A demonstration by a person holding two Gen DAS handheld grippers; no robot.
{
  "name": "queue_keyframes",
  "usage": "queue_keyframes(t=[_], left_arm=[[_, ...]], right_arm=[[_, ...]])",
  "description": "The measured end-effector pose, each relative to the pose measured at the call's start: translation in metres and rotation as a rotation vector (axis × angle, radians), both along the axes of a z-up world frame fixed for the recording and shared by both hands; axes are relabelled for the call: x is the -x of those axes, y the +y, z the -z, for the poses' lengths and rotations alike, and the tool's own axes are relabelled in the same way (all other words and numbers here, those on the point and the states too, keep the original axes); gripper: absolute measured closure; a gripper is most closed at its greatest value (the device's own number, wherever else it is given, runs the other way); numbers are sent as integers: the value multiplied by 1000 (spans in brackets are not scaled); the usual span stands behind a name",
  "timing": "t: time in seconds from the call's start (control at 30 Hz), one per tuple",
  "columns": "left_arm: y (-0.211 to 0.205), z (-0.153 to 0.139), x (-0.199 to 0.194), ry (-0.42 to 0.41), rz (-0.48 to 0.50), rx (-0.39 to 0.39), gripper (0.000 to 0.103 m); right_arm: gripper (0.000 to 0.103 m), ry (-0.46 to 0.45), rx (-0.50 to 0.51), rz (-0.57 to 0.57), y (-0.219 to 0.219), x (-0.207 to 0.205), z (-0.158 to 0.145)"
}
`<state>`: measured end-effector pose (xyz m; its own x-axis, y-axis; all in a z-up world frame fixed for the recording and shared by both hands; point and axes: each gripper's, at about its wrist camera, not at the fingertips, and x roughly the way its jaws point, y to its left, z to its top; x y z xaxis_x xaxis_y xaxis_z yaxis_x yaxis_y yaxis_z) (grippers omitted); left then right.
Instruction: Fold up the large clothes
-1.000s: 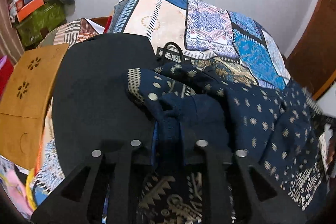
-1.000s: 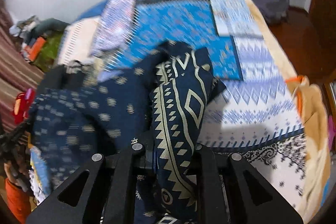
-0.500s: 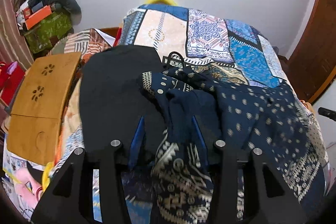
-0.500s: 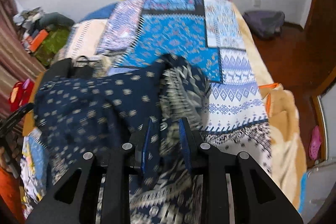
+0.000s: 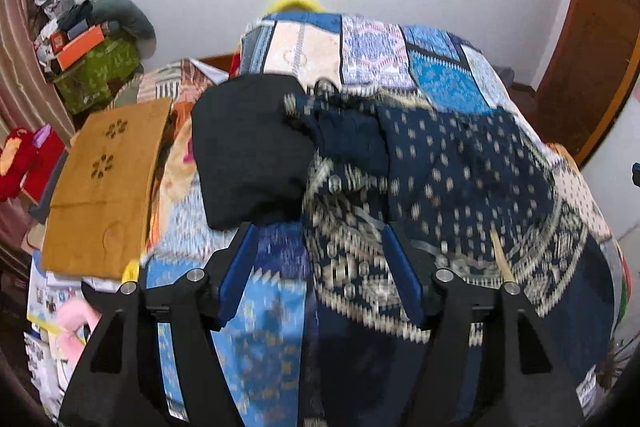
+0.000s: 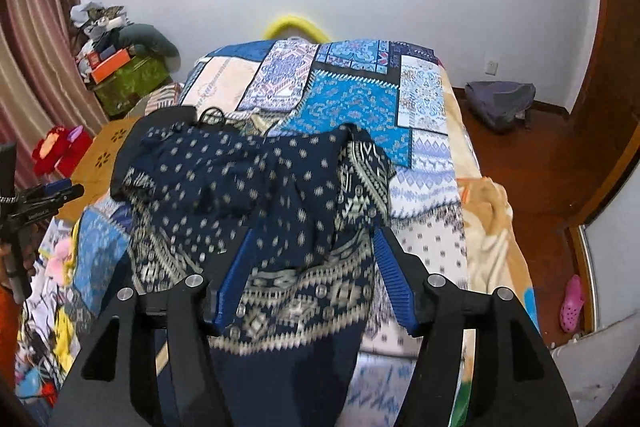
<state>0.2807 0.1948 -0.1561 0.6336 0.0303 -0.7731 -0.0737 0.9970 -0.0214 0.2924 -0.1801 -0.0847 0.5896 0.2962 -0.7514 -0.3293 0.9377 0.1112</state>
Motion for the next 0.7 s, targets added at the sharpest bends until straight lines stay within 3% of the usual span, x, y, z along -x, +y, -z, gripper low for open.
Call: queue_keyframes(t=[0.2,0.4,0.6,0.7], left_arm=[[4,41,27,99,-11,66,39],[1,91,48,197,-10,124,39],[0,146,59,322,-6,251,39],[5,163,65,330,-41,350,39]], right_arm=[[44,49,35,-7,-5,31,22],[44,167,4,27,-22,49,63],[44,295,-69,59,-33,60,104],[41,257,-62,43,-27,68,104]])
